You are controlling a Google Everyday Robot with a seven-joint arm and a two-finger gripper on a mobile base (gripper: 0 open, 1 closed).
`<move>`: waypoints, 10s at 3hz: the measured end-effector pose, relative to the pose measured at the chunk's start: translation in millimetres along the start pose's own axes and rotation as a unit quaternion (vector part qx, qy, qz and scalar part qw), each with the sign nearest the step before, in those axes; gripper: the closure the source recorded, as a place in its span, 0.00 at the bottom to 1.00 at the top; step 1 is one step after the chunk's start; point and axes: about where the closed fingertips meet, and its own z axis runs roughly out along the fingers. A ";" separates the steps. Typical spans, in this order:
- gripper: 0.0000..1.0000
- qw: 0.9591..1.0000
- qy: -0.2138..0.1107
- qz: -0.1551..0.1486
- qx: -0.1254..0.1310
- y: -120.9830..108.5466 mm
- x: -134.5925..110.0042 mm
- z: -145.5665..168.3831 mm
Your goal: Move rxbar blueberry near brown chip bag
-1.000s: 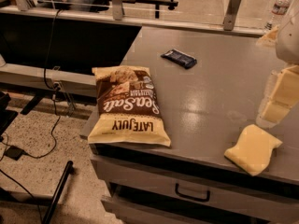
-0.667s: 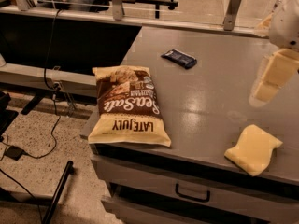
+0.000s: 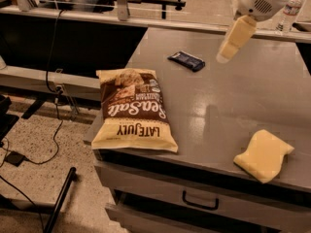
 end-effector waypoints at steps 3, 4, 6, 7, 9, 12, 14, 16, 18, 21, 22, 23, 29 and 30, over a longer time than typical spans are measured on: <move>0.00 0.991 -0.066 0.113 0.009 -23.5 15.1 78.7; 0.00 0.991 -0.066 0.113 0.007 -20.1 15.7 93.2; 0.00 0.980 -0.134 0.146 -0.028 -29.1 19.2 112.2; 0.00 0.974 -0.161 0.157 -0.038 -33.1 16.8 119.3; 0.00 0.969 -0.180 0.169 -0.021 -46.8 17.4 142.6; 0.00 0.969 -0.174 0.175 -0.017 -42.6 23.4 167.8; 0.15 0.969 -0.178 0.166 -0.034 -31.7 21.3 177.2; 0.68 0.970 -0.178 0.159 -0.042 -26.9 17.7 178.7; 1.00 0.970 -0.180 0.157 -0.044 -28.0 13.2 173.5; 1.00 0.967 -0.195 0.156 -0.048 -26.9 13.8 165.3; 1.00 0.960 -0.226 0.152 -0.058 -21.6 19.2 147.9; 1.00 0.957 -0.246 0.140 -0.068 -12.5 23.6 131.5; 1.00 0.932 -0.324 0.084 -0.138 72.8 43.0 69.1; 1.00 0.935 -0.311 0.079 -0.153 86.9 55.3 73.3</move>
Offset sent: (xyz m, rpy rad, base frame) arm 0.0558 0.0075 -0.0901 0.2688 0.0890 -0.1849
